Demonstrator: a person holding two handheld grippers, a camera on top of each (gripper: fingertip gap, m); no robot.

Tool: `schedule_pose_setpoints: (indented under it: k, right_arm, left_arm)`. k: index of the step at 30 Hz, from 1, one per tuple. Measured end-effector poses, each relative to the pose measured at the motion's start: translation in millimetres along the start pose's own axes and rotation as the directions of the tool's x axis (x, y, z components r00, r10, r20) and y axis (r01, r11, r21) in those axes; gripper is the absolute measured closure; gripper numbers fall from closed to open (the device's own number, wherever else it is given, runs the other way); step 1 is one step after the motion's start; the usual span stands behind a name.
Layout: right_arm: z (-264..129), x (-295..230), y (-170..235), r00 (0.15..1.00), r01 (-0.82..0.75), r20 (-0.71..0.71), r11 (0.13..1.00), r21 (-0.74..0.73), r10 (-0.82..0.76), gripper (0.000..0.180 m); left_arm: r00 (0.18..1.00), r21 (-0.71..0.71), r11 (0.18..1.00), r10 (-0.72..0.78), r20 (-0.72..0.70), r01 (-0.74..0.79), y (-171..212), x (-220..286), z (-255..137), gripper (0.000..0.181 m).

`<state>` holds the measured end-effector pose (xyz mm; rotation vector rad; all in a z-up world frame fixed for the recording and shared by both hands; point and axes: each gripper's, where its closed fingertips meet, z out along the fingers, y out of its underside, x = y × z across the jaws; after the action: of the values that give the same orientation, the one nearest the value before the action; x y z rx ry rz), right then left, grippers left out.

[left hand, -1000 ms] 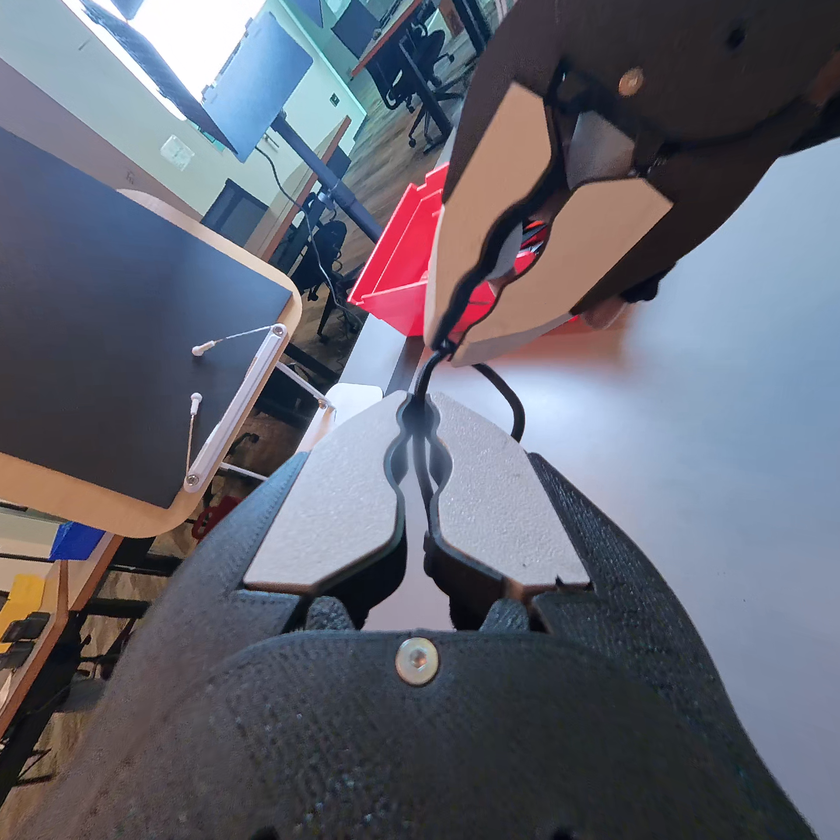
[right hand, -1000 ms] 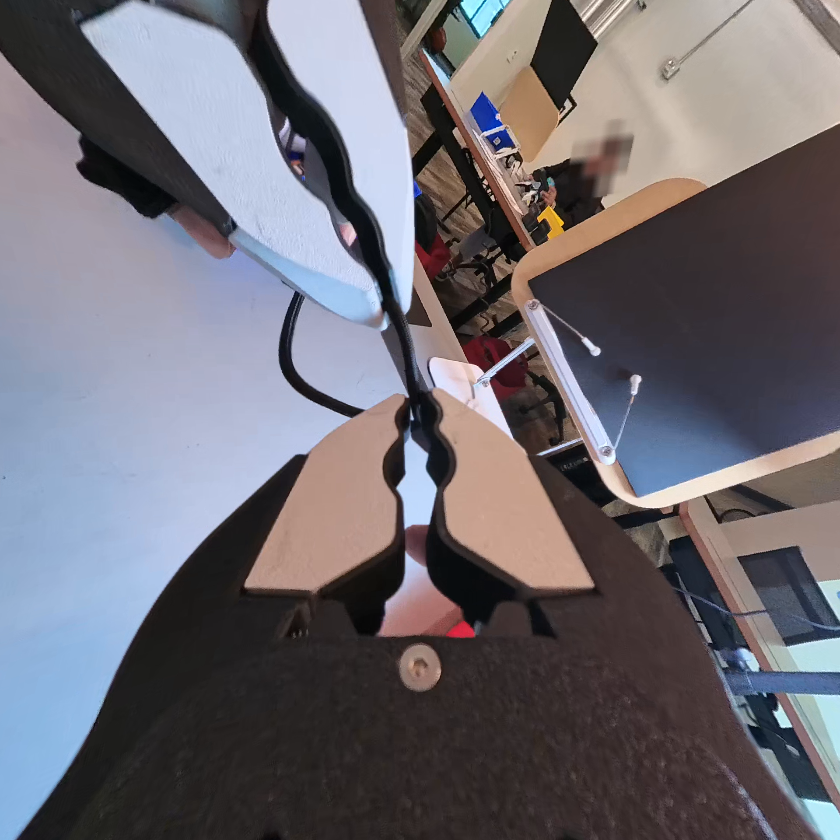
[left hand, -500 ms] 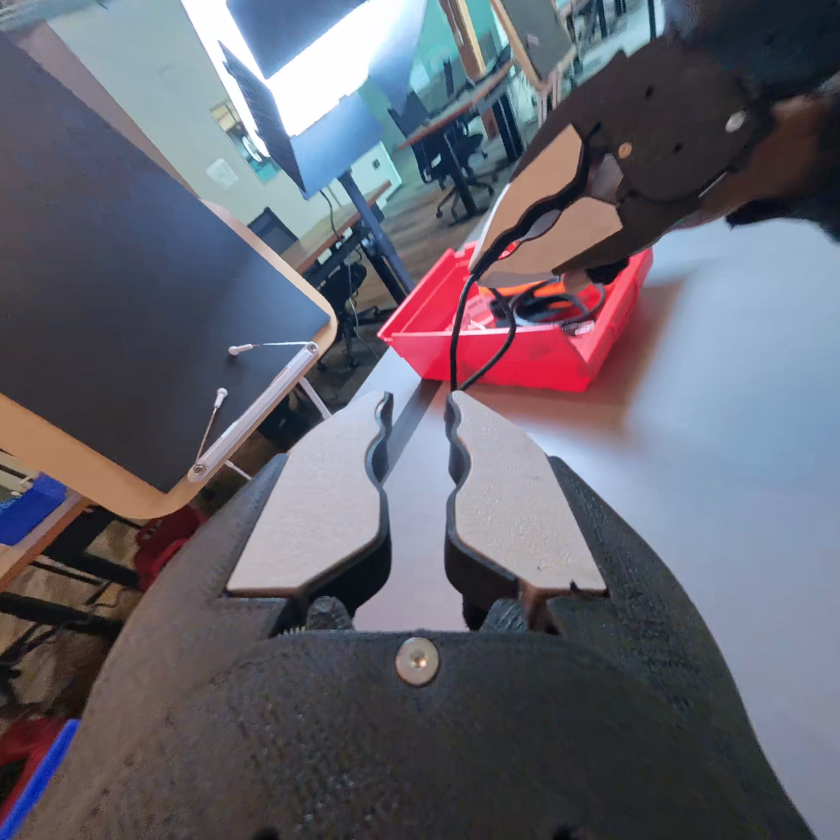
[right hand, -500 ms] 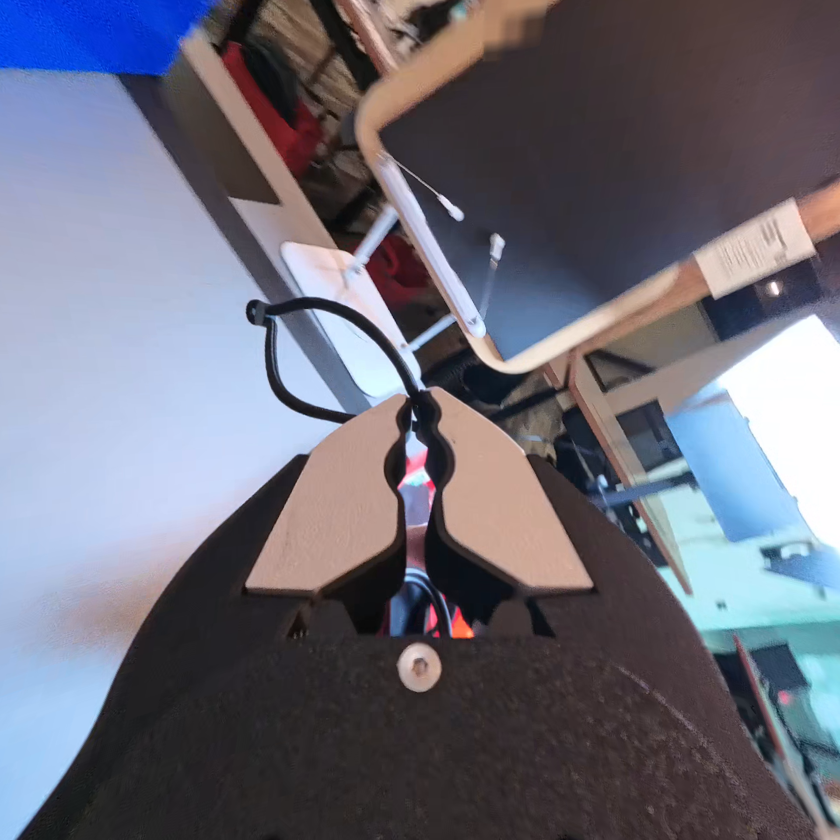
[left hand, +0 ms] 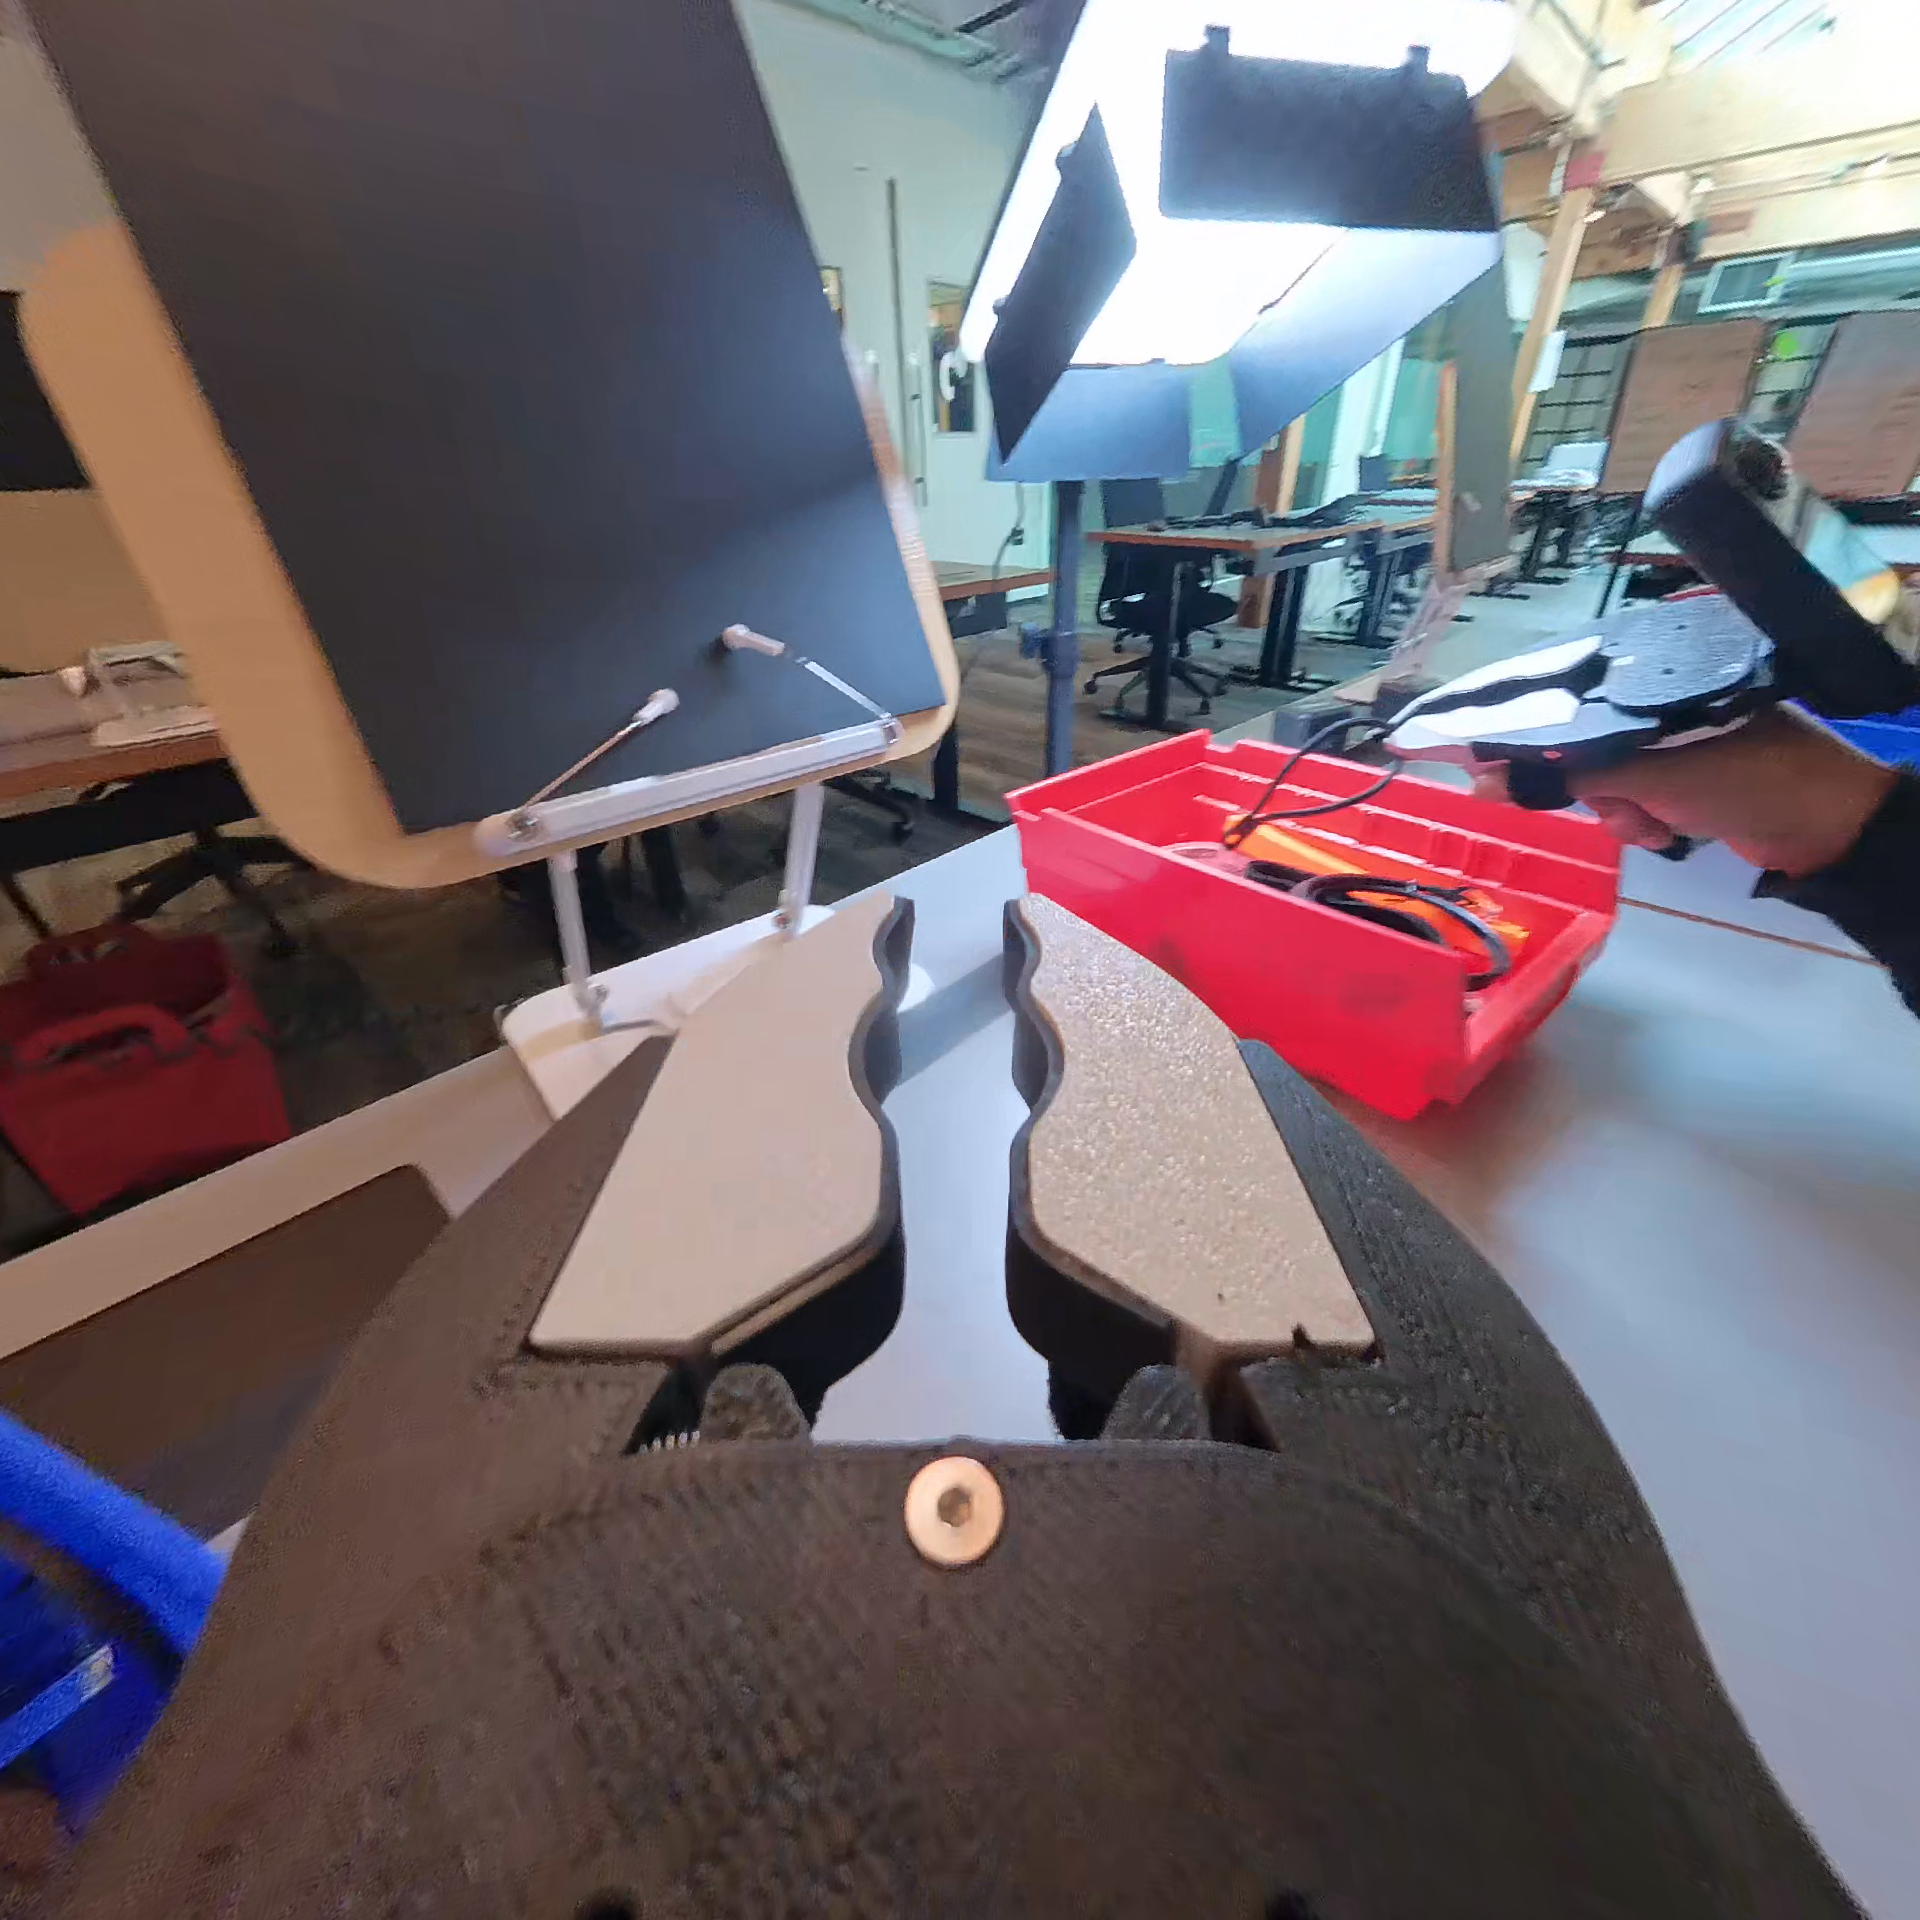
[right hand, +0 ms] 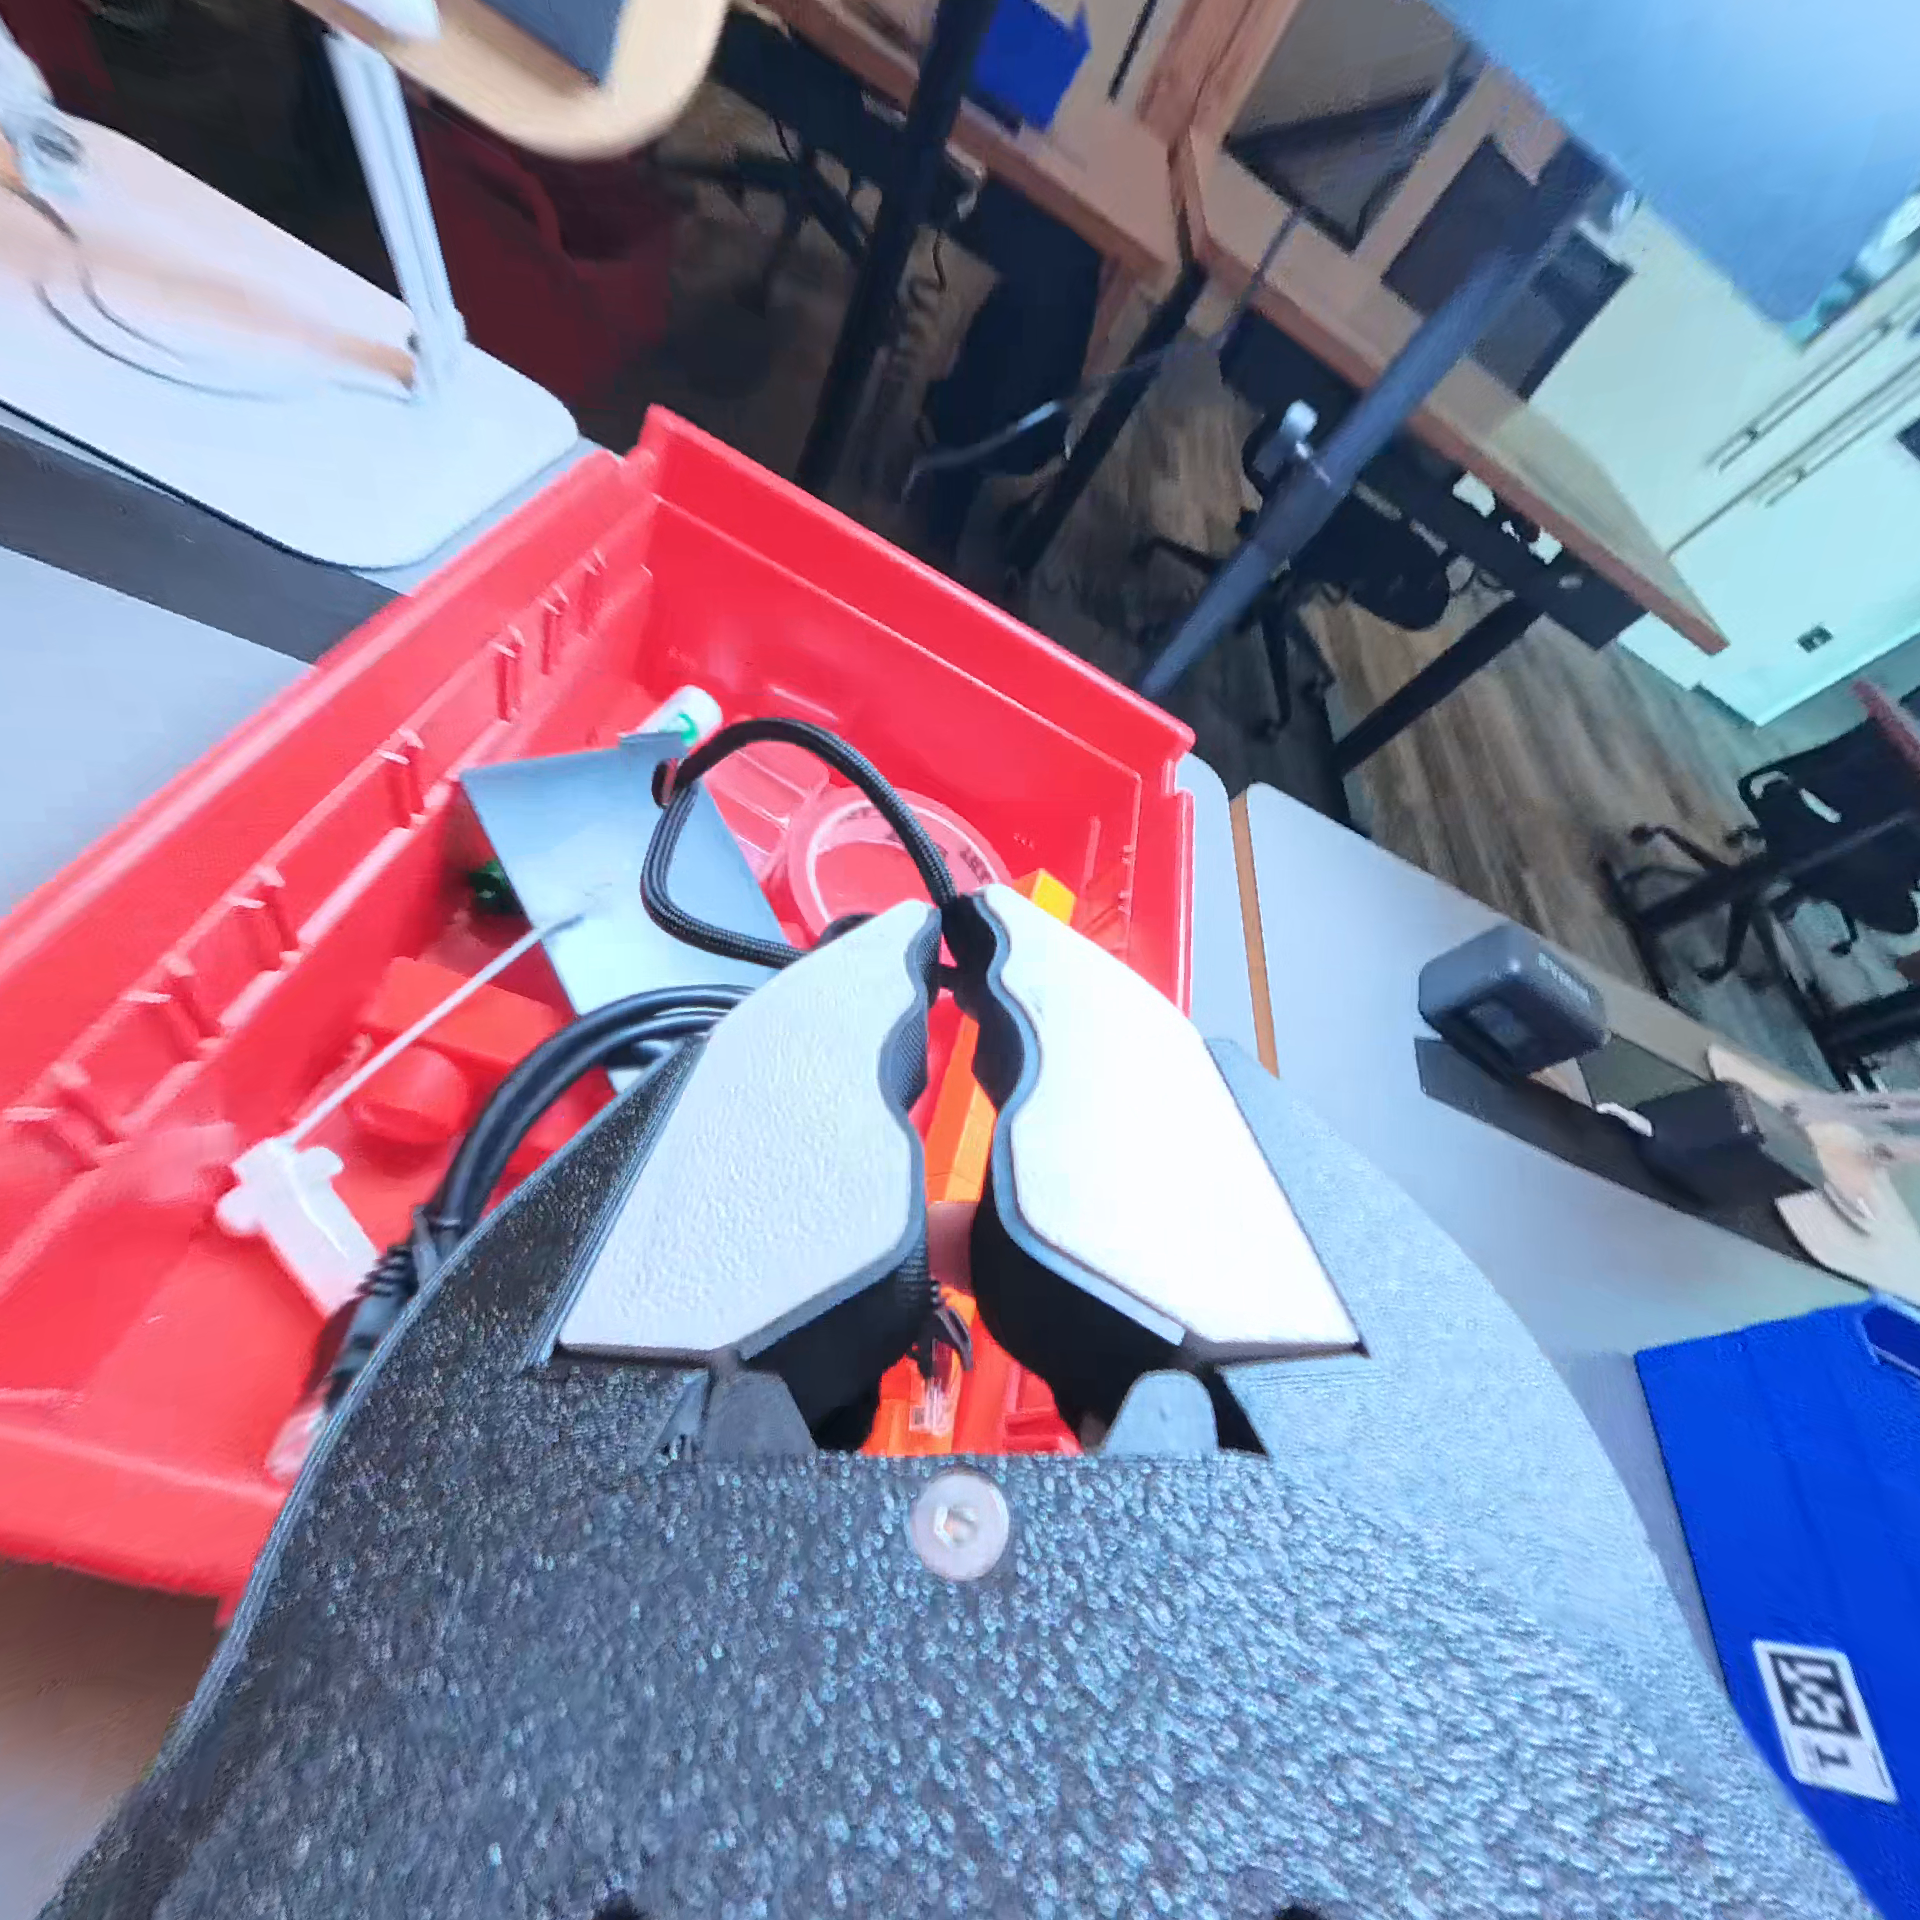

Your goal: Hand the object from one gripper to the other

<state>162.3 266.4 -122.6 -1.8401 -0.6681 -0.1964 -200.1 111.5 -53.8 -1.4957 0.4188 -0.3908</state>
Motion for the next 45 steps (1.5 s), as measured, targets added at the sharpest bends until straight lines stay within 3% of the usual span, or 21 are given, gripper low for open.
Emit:
schedule_pose_setpoints:
  k: [6,9,17,21,25,29,33,45]
  right_arm:
    - [38,19,20,0.996,-0.067,-0.066,0.997,-0.036,0.065,0.175]
    - [47,25,16,0.993,-0.086,-0.089,0.996,-0.023,0.083,0.158]
    - [32,24,-15,0.98,-0.198,0.006,0.975,0.103,0.199,0.153]
    - [22,15,-24,0.837,-0.513,0.252,0.857,0.054,0.486,0.152]
    - [25,15,-15,0.722,-0.643,0.343,0.766,0.008,0.601,0.152]
    - [25,2,-13,0.508,-0.763,0.481,0.632,-0.133,0.715,0.15]
    - [29,-3,1,0.565,-0.701,0.454,0.691,-0.176,0.689,0.149]
    - [16,3,-13,0.645,-0.664,0.451,0.745,-0.071,0.617,0.149]
  left_arm:
    - [0.997,-0.016,1.0,0.011,0.079,-0.009,9,-32,-8,0.167]
    - [0.994,-0.027,1.0,0.019,0.109,-0.016,15,-42,-10,0.167]
    - [0.991,-0.049,0.999,0.008,0.137,-0.001,27,-55,-10,0.166]
    - [0.99,-0.042,0.999,-0.007,0.138,0.013,27,-58,-12,0.167]
    - [0.99,-0.033,0.999,-0.025,0.142,0.03,27,-62,-14,0.167]
    - [0.989,-0.035,0.999,-0.034,0.147,0.039,30,-66,-15,0.167]
    - [0.988,-0.046,0.998,-0.039,0.148,0.046,35,-67,-13,0.167]
    - [0.987,-0.059,0.997,-0.042,0.158,0.052,38,-71,-14,0.167]
